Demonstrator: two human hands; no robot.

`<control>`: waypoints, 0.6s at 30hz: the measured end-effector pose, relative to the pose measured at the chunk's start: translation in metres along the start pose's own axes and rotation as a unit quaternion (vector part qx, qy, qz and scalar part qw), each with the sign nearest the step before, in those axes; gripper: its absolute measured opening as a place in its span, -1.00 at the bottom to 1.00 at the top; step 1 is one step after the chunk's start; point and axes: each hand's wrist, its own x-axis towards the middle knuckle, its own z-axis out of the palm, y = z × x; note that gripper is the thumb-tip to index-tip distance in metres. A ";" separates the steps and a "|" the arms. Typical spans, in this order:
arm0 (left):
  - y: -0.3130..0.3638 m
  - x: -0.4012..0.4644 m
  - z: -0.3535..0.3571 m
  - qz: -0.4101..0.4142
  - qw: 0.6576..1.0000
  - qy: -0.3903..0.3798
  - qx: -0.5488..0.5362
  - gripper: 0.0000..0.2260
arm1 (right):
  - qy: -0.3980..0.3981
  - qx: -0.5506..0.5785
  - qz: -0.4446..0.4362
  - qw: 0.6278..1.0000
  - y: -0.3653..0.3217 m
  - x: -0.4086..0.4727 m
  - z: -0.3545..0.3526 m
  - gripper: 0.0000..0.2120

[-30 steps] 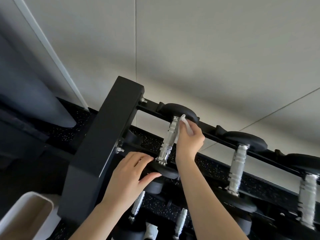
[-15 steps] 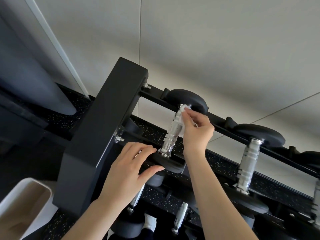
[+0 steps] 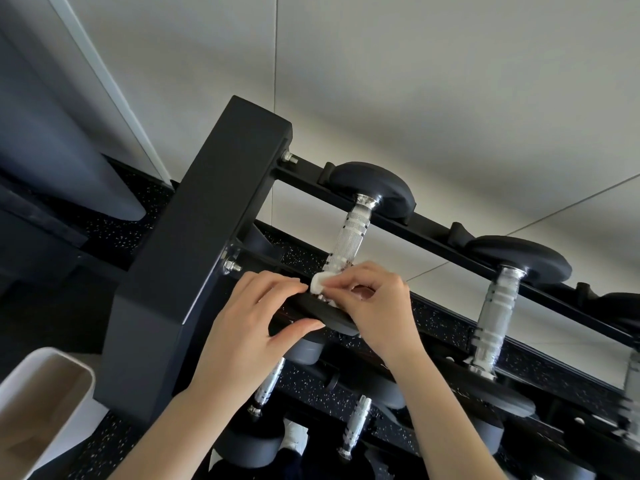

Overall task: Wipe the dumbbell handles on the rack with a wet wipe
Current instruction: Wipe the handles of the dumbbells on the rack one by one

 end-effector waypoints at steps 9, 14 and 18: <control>0.003 0.000 -0.002 -0.008 1.000 -0.005 0.003 -0.62 | -0.015 0.034 0.117 0.992 0.011 -0.005 -0.007 -0.89; 0.003 0.000 -0.002 -0.008 1.000 -0.003 0.005 -0.63 | 0.042 0.093 0.131 0.986 0.013 -0.005 -0.003 -0.85; 0.004 -0.002 -0.001 -0.012 1.000 -0.002 0.003 -0.64 | 0.135 0.180 0.111 0.968 0.005 0.006 0.004 -0.91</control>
